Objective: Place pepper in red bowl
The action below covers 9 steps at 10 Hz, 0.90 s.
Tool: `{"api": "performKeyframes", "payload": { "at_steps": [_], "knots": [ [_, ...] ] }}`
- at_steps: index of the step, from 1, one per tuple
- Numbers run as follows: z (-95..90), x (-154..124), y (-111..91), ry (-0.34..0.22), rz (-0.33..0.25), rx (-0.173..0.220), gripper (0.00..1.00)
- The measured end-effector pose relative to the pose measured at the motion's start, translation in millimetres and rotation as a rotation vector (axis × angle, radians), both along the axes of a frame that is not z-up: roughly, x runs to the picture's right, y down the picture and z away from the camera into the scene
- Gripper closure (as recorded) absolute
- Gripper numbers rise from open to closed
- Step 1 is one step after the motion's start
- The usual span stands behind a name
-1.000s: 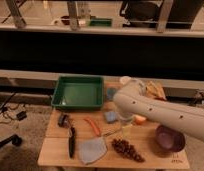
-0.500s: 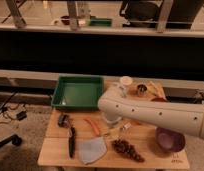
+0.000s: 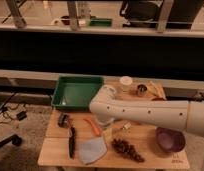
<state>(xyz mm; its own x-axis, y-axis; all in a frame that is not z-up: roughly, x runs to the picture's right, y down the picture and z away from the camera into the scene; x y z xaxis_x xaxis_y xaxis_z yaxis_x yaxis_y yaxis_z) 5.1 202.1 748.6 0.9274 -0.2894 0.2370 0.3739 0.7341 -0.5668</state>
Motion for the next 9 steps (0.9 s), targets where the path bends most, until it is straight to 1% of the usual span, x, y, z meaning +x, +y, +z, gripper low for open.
{"api": "performKeyframes", "payload": {
  "at_steps": [1, 3, 4, 7, 8, 9],
  "knots": [
    [1.9, -3.6, 1.8, -0.007, -0.003, -0.005, 0.2],
    [7.3, -9.0, 0.9, -0.055, -0.021, -0.01, 0.2],
    [9.2, -12.5, -1.6, -0.105, -0.035, -0.017, 0.2],
    [12.5, -14.7, -11.3, -0.206, -0.063, -0.029, 0.2],
    [13.4, -15.2, -12.2, -0.242, -0.072, -0.039, 0.2],
    [14.5, -14.8, -12.1, -0.285, -0.08, -0.057, 0.2]
  ]
}}
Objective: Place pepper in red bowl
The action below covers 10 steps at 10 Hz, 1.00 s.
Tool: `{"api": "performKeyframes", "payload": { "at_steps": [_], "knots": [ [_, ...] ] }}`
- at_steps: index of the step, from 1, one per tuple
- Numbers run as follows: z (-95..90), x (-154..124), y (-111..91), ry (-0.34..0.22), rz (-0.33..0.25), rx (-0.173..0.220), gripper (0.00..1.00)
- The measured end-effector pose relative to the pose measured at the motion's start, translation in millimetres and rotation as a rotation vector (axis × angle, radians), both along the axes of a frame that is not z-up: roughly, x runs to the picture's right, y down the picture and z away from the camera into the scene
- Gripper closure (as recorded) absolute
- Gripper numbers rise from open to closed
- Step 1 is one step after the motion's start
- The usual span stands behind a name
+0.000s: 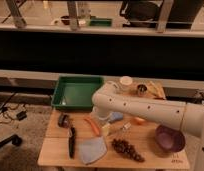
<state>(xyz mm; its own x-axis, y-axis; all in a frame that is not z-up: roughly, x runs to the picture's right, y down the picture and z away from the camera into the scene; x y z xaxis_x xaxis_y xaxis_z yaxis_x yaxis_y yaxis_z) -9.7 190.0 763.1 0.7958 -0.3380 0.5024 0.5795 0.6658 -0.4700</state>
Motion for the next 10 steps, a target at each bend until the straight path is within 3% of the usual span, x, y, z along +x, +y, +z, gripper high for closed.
{"api": "performKeyframes", "payload": {
  "at_steps": [3, 4, 5, 10],
  "knots": [
    [2.7, 0.7, 3.0, -0.112, -0.032, -0.059, 0.2],
    [5.1, -2.0, 3.8, -0.188, -0.04, -0.095, 0.2],
    [6.2, -3.1, 4.1, -0.218, -0.041, -0.112, 0.2],
    [12.5, -22.8, 7.6, -0.368, -0.064, -0.16, 0.2]
  ]
}}
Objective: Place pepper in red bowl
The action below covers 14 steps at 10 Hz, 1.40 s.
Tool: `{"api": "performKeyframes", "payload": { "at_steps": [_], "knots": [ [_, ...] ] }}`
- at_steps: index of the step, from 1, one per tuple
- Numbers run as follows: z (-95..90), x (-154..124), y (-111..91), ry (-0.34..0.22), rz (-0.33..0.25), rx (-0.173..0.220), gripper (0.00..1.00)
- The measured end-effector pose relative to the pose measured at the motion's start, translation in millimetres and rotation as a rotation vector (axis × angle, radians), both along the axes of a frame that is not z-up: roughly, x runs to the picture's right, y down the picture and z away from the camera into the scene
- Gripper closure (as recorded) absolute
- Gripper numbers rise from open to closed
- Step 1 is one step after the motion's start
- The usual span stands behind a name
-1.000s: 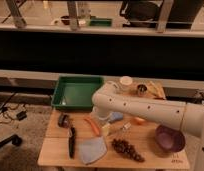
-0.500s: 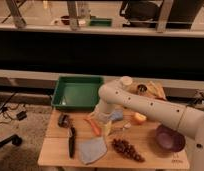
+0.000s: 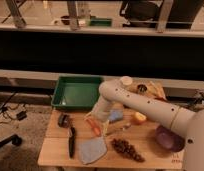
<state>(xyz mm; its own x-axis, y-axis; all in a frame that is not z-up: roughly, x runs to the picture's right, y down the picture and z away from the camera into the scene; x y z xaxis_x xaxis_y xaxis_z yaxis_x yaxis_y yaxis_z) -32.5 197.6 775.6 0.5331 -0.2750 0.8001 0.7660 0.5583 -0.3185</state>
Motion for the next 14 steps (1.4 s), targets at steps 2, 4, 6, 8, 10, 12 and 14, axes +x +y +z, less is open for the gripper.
{"api": "performKeyframes", "payload": {
  "at_steps": [2, 4, 6, 8, 10, 12, 14],
  "knots": [
    [1.8, -6.0, 0.6, -0.061, -0.001, -0.012, 0.2],
    [2.5, -9.5, -0.3, -0.14, -0.009, -0.018, 0.2],
    [2.2, -8.0, -2.8, -0.2, -0.016, -0.018, 0.2],
    [2.5, -2.5, -5.2, -0.251, -0.027, -0.012, 0.2],
    [4.7, 2.7, -5.9, -0.278, -0.037, -0.004, 0.2],
    [6.4, 11.7, -5.6, -0.263, -0.048, 0.03, 0.2],
    [7.4, 12.2, -2.1, -0.197, -0.071, 0.126, 0.2]
  ]
}}
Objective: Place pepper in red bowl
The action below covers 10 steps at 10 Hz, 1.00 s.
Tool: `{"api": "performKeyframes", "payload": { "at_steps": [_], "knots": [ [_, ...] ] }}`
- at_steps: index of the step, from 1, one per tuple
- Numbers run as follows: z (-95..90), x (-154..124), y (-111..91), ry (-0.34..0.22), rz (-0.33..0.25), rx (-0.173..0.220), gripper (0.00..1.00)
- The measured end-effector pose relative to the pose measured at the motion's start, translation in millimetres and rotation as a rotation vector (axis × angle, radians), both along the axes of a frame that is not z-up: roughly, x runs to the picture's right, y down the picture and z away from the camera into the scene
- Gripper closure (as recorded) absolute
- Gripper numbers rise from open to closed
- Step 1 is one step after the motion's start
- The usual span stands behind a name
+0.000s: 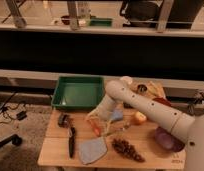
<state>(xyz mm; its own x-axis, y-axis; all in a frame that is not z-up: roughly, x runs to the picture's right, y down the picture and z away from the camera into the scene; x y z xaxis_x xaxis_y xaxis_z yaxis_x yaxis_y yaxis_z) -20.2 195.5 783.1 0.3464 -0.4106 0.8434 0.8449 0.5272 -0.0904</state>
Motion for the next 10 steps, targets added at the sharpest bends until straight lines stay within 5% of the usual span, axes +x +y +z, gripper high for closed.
{"api": "performKeyframes", "payload": {
  "at_steps": [3, 10],
  "knots": [
    [0.0, -1.9, 7.2, 0.067, -0.006, 0.101, 0.2],
    [13.8, -20.5, 15.9, 0.084, -0.053, 0.146, 0.2]
  ]
}}
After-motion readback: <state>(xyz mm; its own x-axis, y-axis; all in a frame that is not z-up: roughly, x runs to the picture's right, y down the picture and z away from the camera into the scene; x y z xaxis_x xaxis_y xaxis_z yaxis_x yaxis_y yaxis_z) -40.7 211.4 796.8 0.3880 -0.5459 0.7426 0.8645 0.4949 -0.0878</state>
